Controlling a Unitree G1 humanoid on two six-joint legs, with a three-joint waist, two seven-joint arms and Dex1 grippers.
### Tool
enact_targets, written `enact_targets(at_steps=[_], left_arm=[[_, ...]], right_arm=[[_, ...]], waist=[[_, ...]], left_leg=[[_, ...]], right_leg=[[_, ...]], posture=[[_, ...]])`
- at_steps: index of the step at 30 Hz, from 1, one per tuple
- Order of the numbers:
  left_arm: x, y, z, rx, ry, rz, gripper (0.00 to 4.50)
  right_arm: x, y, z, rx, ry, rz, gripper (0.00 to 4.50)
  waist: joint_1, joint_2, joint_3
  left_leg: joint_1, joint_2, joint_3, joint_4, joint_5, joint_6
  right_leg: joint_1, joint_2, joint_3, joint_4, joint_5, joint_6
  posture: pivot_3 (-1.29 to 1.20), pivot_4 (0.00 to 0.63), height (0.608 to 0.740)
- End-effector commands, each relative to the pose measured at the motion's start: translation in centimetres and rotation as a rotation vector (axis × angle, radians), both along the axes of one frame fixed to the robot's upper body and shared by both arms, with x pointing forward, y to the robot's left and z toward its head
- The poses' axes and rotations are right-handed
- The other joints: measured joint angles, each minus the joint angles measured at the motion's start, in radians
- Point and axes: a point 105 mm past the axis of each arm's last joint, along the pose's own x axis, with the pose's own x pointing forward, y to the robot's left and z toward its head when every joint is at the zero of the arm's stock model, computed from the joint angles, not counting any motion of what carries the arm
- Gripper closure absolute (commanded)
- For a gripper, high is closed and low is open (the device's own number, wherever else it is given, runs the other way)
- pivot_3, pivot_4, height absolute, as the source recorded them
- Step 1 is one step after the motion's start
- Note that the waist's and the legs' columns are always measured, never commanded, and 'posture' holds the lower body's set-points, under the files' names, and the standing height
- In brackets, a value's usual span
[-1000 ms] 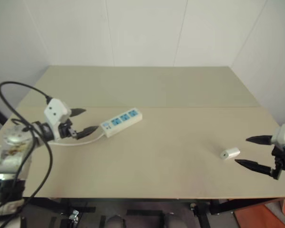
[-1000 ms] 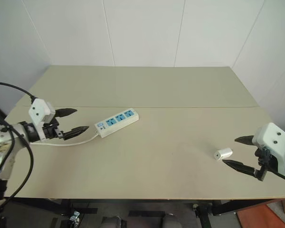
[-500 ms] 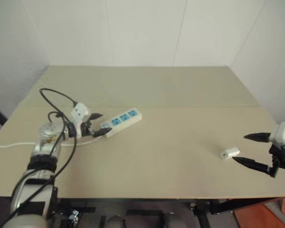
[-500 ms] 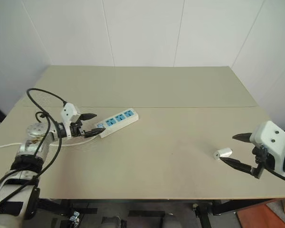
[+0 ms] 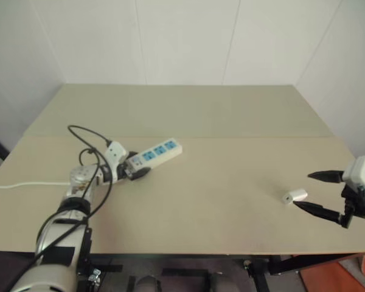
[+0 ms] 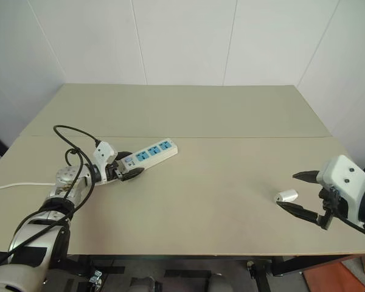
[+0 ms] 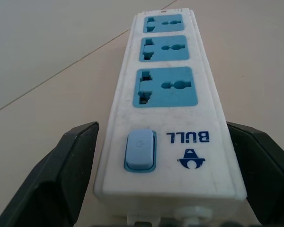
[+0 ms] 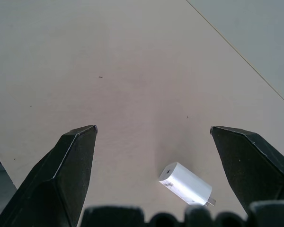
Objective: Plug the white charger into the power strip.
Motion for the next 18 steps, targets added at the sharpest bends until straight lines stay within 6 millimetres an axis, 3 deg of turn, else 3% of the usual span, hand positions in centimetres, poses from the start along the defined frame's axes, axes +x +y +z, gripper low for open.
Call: enact_targets(at_steps=[1,3,8,14,18], left_arm=[[0.0,0.1,0.3,0.0,-0.018,-0.006,0.03],[-0.2,0.1,-0.2,0.002,-0.003,-0.006,0.03],[-0.6,-0.5,-1.0,-0.04,0.01,-0.022,1.14],[-0.5,-1.6,-1.3,-0.064,0.032,-0.048,1.19],[-1.5,-3.7,-0.5,-0.052,0.067,-0.24,1.19]], right_arm=[[-0.3,0.2,1.3,0.005,-0.05,0.005,0.0],[-0.2,0.4,1.3,0.009,-0.052,0.009,0.0],[0.0,0.8,1.3,0.018,-0.055,0.026,0.0],[0.0,1.3,1.6,0.02,-0.065,0.044,0.0],[0.0,1.3,1.8,0.016,-0.065,0.049,0.0]], waist=[[0.001,0.0,0.0],[0.001,0.0,0.0],[0.002,0.0,0.0],[0.01,0.0,-0.001],[0.015,0.0,-0.001]], left_leg=[[0.0,0.0,0.0,0.0,0.0,0.0],[0.0,0.0,0.0,0.0,0.0,0.0],[0.001,0.0,0.0,0.0,0.0,0.0],[0.002,0.0,0.0,0.0,0.0,0.0],[0.005,0.0,0.0,0.0,0.0,0.0]], right_leg=[[0.0,0.0,0.0,0.0,0.0,0.0],[0.0,0.0,0.0,0.0,0.0,0.0],[0.001,0.0,0.0,0.0,0.0,0.0],[0.003,0.0,0.0,-0.001,0.0,0.0],[0.007,0.0,-0.001,-0.002,0.0,0.001]], posture=[[0.0,0.15,0.74],[0.0,0.15,0.74],[0.0,0.15,0.74],[0.0,0.15,0.74],[0.0,0.15,0.74]])
